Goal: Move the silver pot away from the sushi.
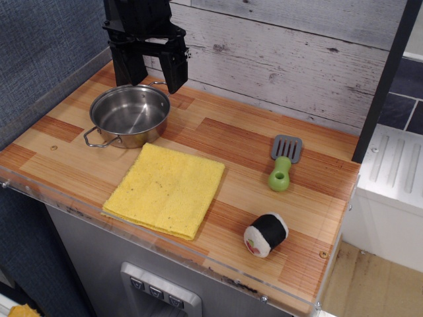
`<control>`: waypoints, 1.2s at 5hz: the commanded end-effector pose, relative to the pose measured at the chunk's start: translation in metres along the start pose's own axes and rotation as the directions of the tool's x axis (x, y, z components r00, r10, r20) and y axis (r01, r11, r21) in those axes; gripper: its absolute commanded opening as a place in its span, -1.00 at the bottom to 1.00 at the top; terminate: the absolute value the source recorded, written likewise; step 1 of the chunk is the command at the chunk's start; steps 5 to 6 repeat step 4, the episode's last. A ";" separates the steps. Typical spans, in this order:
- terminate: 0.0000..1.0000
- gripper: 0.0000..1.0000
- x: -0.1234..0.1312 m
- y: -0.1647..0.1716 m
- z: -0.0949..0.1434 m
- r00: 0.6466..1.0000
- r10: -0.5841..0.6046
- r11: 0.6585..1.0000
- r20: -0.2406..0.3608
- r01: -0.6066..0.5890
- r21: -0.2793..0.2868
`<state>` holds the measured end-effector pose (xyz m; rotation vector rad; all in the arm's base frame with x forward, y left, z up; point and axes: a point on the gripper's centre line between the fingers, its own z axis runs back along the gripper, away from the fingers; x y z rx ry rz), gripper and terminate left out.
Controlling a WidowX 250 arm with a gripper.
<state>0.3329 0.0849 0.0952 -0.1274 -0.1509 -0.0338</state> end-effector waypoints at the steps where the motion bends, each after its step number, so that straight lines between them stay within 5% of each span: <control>1: -1.00 1.00 0.001 0.007 0.016 0.999 -0.006 1.000 0.045 0.006 0.016; 3: -1.00 1.00 0.001 0.007 0.016 0.999 -0.006 1.000 0.045 0.006 0.016; 4: 1.00 1.00 0.001 0.007 0.016 0.999 -0.006 1.000 0.045 0.006 0.016; 6: 1.00 1.00 0.001 0.007 0.016 0.999 -0.006 1.000 0.045 0.006 0.016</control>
